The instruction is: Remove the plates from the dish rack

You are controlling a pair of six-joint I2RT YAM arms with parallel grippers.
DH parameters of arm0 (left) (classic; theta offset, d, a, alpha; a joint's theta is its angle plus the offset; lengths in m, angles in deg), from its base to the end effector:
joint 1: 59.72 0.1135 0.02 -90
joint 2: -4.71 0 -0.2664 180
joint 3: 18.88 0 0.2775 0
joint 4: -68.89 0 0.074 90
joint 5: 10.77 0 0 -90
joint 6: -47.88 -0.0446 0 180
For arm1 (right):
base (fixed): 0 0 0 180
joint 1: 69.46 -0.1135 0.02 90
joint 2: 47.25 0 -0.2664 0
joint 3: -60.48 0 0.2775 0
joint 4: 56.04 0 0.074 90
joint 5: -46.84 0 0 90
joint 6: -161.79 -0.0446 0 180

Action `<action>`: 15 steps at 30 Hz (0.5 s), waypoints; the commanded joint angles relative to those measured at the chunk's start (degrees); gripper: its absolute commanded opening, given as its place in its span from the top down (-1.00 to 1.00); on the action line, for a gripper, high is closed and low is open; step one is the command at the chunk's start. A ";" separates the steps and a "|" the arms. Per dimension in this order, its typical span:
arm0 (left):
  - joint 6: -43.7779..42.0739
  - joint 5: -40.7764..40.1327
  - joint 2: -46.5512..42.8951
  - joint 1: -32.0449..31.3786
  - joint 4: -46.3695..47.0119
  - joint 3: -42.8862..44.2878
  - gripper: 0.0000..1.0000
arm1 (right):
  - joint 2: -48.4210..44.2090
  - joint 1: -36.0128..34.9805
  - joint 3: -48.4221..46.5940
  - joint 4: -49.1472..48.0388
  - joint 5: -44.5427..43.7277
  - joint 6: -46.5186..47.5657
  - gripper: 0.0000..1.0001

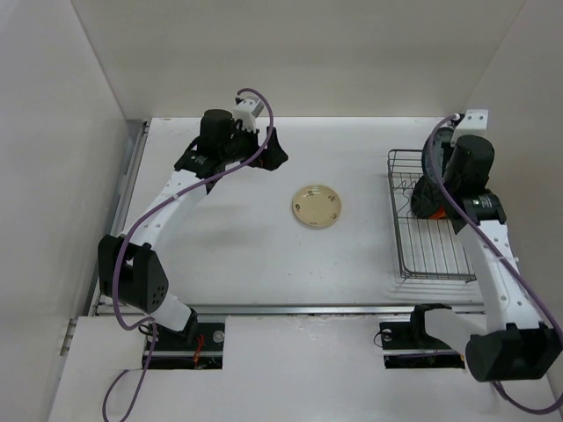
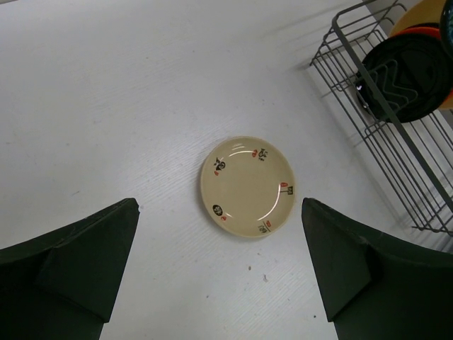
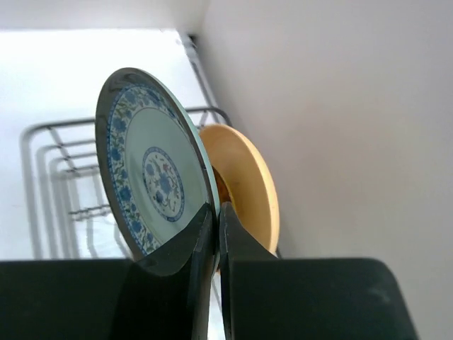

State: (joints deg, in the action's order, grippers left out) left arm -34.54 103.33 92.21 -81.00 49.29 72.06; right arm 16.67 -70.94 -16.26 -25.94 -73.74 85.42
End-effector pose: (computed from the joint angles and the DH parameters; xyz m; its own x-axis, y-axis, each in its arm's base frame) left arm 0.3620 -0.1605 0.3644 -0.3490 0.0067 -0.9371 0.6564 0.7154 -0.2394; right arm 0.2813 -0.0154 0.3810 -0.3978 -0.2132 -0.8924 0.3804 0.8468 -0.3719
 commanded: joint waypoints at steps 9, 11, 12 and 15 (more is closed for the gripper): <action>-0.80 19.40 -0.67 -0.08 4.21 0.91 -1.00 | 0.49 -0.98 -5.35 5.50 47.00 -7.91 1.00; -0.81 19.41 -0.67 -0.08 4.21 0.38 -1.00 | 3.31 -1.59 -7.20 6.04 53.05 -7.91 1.00; -0.81 19.41 -0.67 -0.08 4.21 0.38 -1.00 | 4.19 -1.60 -7.90 6.82 54.74 -7.91 1.00; -0.81 20.63 -0.05 -0.08 4.74 0.38 -1.00 | 7.96 -2.83 -10.71 7.36 60.72 -8.53 1.00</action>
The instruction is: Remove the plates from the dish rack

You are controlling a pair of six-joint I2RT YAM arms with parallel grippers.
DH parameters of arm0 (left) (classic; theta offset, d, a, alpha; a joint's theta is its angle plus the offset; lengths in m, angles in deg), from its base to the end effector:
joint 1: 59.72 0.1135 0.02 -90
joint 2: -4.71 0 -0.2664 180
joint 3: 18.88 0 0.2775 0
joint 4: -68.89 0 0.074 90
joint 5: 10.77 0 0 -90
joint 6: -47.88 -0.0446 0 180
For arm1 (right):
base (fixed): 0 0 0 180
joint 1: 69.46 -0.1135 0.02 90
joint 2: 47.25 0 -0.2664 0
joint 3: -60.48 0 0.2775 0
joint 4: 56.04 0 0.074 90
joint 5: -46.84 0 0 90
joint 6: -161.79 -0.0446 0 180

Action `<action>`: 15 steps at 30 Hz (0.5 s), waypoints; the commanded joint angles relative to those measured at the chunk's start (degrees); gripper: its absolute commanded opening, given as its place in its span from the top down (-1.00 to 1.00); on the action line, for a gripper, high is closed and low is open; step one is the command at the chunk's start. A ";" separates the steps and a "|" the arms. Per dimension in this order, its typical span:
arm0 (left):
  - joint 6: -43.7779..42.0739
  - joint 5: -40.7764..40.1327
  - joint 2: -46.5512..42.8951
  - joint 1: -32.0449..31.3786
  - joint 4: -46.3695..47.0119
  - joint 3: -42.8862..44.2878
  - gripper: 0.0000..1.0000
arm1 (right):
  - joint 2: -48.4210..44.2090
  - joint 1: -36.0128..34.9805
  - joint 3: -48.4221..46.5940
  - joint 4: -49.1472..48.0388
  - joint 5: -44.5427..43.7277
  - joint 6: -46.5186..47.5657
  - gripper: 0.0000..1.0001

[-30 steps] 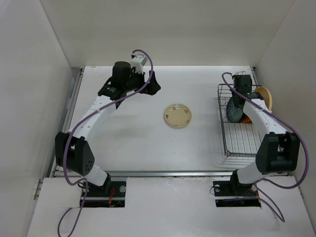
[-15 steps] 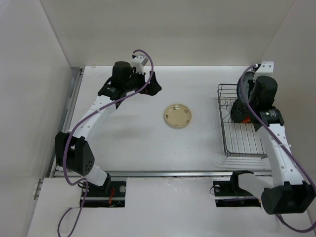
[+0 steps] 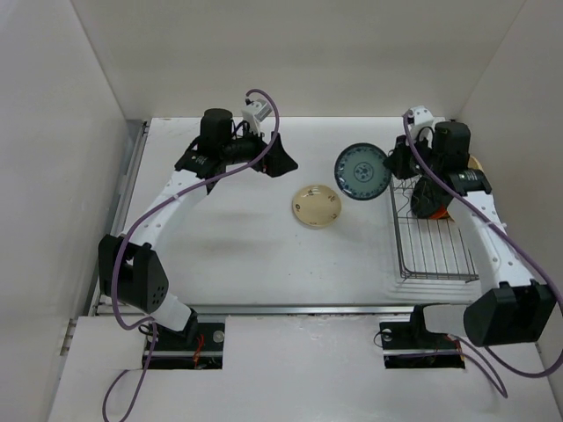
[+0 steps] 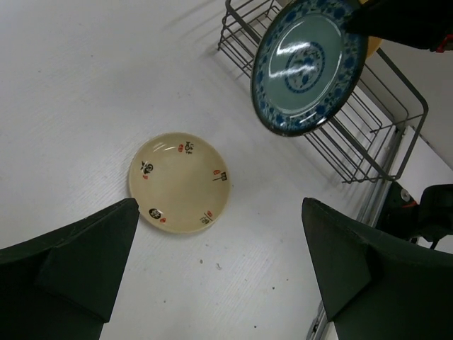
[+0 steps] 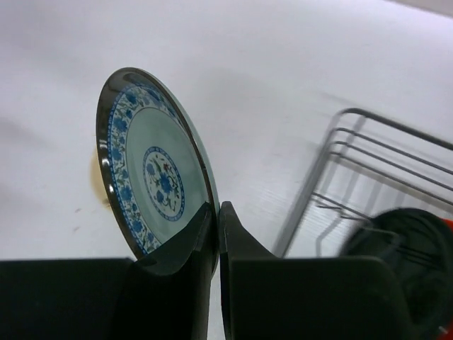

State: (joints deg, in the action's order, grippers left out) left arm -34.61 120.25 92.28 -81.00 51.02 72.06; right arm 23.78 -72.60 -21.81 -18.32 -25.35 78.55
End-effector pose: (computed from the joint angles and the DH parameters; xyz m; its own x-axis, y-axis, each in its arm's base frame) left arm 0.3527 -0.1688 0.3690 -0.3445 0.0283 -0.9384 0.8280 0.4803 -0.2895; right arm 0.3086 0.0306 0.3677 -0.4035 -0.1344 -0.9051 -0.3757 0.9263 0.0300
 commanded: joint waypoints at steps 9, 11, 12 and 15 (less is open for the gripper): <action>-0.74 3.72 1.02 -0.08 3.01 0.38 -0.93 | 10.44 -8.19 -13.68 0.25 18.41 -3.95 1.00; -0.74 3.72 1.02 -0.08 3.01 0.38 -0.82 | 11.76 -9.43 -14.83 0.25 18.93 -3.95 1.00; -0.74 3.72 1.55 -0.08 3.01 0.38 -0.76 | 12.90 -10.65 -15.36 0.25 18.94 -3.95 1.00; -0.74 4.34 1.55 -0.08 3.01 0.38 -0.57 | 14.31 -12.06 -16.68 0.25 20.34 -3.95 1.00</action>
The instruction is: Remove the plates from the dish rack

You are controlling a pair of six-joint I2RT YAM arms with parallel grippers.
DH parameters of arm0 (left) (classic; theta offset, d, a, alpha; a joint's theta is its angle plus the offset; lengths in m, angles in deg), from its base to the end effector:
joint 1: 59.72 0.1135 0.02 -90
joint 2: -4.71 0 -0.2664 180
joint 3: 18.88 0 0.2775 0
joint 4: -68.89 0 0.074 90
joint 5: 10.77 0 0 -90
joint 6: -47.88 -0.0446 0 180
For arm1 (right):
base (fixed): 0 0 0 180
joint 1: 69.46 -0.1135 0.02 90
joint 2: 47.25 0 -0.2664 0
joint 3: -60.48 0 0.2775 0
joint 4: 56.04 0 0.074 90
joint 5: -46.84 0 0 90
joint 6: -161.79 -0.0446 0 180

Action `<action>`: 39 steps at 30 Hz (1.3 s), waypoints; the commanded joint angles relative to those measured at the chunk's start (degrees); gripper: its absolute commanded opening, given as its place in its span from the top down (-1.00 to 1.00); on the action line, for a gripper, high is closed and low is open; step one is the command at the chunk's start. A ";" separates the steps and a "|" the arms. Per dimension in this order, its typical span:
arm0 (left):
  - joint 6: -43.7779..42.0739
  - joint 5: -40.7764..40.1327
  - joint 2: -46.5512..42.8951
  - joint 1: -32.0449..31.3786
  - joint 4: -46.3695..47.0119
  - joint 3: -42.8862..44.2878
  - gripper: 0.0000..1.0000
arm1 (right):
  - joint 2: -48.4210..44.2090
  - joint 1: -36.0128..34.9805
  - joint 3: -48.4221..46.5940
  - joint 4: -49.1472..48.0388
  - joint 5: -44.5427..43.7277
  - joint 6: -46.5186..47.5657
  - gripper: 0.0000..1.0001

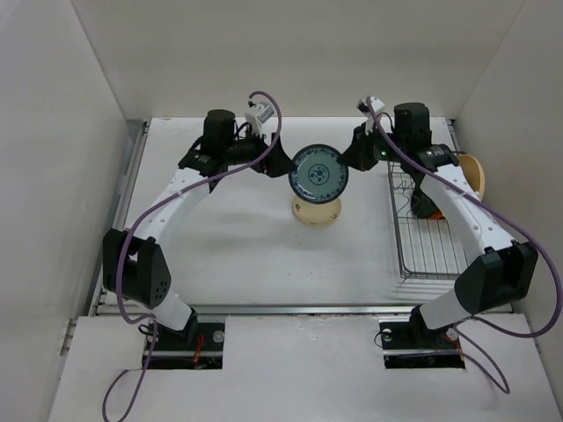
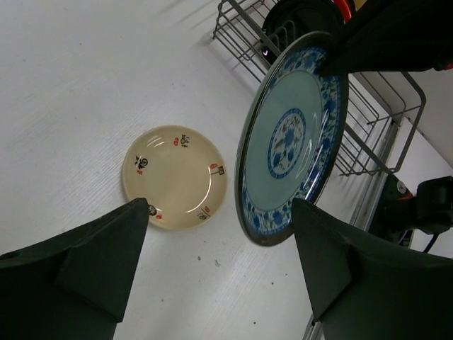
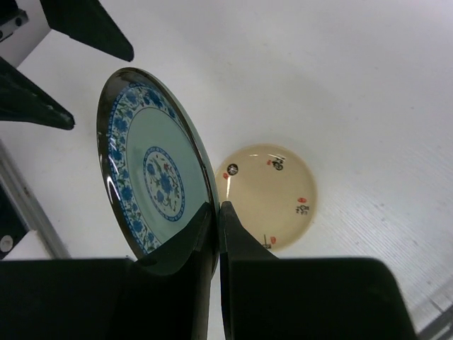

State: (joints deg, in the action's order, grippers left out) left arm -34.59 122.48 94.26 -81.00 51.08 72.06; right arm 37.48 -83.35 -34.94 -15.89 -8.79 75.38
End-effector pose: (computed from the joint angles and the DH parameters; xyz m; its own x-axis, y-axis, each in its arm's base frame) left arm 0.3593 -0.1727 0.3565 -0.3760 0.0440 -0.9256 0.8347 0.4498 -0.3177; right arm 0.3480 0.1120 0.3757 -0.4342 -0.1606 -0.8864 -0.7039 0.6745 0.2226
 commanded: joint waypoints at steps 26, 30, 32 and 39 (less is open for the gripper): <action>-1.82 6.15 1.14 -0.08 1.89 1.44 1.00 | 1.49 -5.53 -2.23 -9.03 8.97 -0.16 1.00; -1.82 6.85 0.62 -0.08 3.21 0.91 1.00 | 2.54 -5.53 -1.70 -9.03 7.65 -0.17 0.58; -1.20 5.19 0.62 -0.08 3.21 0.38 1.00 | 2.55 -5.53 -1.70 -9.03 6.68 -0.17 -0.06; 1.34 -17.37 5.00 -0.08 -2.39 3.10 1.00 | 2.55 -4.22 0.58 -9.03 -18.17 -2.63 -0.52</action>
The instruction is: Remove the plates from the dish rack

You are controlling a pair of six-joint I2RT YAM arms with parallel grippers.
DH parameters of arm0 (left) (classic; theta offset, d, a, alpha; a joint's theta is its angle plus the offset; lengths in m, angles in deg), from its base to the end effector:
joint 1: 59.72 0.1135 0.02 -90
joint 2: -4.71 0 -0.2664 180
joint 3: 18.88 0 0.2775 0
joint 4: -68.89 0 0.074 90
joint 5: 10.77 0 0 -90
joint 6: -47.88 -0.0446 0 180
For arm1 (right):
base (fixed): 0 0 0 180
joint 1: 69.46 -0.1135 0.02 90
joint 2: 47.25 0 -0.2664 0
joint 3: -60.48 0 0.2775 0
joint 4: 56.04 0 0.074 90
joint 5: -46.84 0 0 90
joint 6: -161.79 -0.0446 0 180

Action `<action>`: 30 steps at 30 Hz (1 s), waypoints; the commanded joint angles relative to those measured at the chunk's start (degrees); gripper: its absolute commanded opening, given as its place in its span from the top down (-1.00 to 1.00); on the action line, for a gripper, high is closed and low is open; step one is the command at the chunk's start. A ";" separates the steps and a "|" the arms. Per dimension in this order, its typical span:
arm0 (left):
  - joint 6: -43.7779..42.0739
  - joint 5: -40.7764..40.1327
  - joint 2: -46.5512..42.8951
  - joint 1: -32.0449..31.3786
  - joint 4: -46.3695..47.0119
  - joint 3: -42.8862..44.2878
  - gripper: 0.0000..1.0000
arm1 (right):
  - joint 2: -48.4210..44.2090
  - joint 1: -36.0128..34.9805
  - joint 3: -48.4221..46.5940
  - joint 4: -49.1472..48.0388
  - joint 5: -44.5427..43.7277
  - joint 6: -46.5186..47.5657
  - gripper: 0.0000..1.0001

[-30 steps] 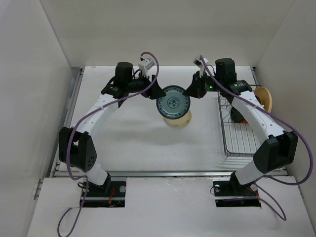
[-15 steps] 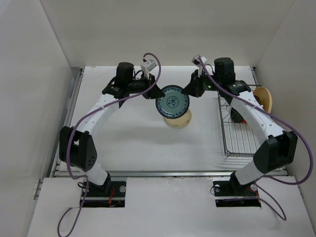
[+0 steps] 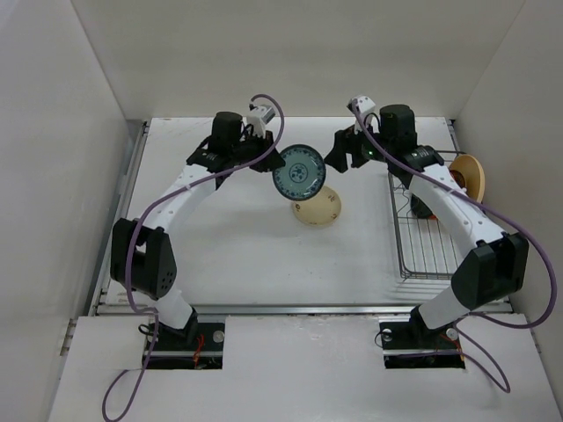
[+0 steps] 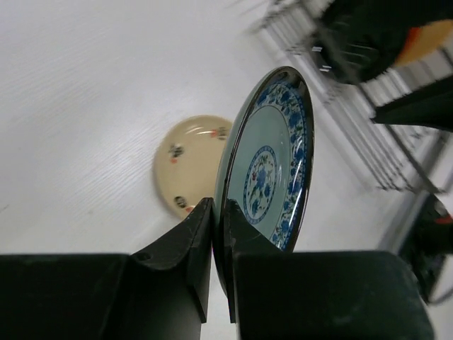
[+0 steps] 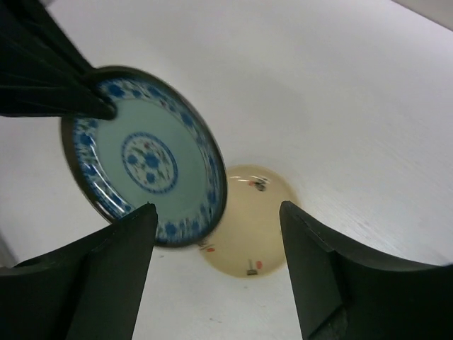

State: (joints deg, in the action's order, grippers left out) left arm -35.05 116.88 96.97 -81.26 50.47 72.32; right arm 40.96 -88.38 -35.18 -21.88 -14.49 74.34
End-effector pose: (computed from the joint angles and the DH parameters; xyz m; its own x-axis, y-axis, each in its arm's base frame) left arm 0.3723 -0.1762 0.3381 -0.4095 0.0569 -0.9105 0.7819 0.5361 -0.3182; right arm 0.3600 0.1460 0.3649 -0.3941 -0.1763 -0.9020 -0.7081 0.6839 0.1757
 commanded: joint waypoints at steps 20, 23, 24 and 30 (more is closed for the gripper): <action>6.82 -39.76 18.03 1.33 -17.97 13.39 1.00 | -10.60 8.72 6.10 -1.46 -19.52 -1.58 -0.54; 6.82 -39.76 19.52 1.33 -18.59 14.62 1.00 | -11.12 8.72 6.10 -1.46 -18.91 -1.58 -0.54; 6.82 -39.76 20.31 1.33 -19.28 14.62 1.00 | -11.12 9.24 6.10 -1.46 -18.91 -1.58 -0.54; 7.34 -38.71 16.82 2.37 -16.66 13.22 1.00 | -11.65 9.25 6.62 -1.46 -18.91 -1.58 -0.54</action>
State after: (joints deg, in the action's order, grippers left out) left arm -28.10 78.70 117.04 -79.71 33.11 85.74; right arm 31.19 -79.55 -28.65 -22.03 -33.70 73.40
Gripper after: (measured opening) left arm 0.065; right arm 0.768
